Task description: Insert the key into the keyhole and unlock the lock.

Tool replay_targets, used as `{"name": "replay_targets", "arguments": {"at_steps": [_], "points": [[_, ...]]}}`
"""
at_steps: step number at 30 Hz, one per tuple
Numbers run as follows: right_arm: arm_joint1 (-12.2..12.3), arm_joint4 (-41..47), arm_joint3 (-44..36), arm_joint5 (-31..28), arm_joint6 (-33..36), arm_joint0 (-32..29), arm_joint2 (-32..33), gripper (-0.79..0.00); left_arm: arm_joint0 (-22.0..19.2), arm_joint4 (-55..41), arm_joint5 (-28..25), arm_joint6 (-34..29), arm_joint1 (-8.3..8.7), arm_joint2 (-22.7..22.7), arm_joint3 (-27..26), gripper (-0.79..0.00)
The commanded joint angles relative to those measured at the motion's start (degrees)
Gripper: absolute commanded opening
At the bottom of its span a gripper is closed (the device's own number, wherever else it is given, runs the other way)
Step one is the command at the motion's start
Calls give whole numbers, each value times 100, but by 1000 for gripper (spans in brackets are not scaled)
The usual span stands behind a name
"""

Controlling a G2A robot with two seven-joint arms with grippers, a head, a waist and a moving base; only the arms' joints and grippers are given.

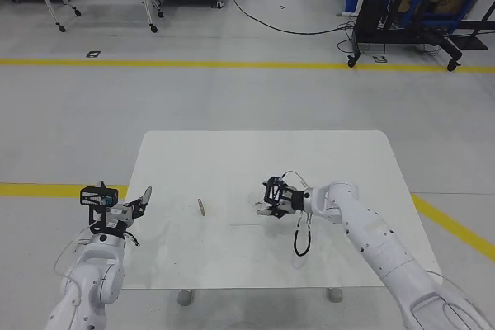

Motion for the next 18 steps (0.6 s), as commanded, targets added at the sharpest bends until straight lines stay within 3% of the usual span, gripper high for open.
{"name": "replay_targets", "arguments": {"at_steps": [1,3,8,11,14,16,18], "points": [[-56,-96,179,-35,132,190,-188,-379,0,0,0,0,0,0,0,0],[-122,-123,328,-9,264,342,-358,-308,0,0,0,0,0,0,0,0],[-280,-145,638,116,539,626,-710,-243,0,0,0,0,0,0,0,0],[-363,-123,795,186,643,750,-865,-397,0,0,0,0,0,0,0,0],[-426,-121,921,223,675,841,-983,-489,0,0,0,0,0,0,0,0],[-461,-116,993,245,660,889,-1042,-779,0,0,0,0,0,0,0,0],[-487,-128,1041,288,589,923,-1086,-785,0,0,0,0,0,0,0,0]]}}
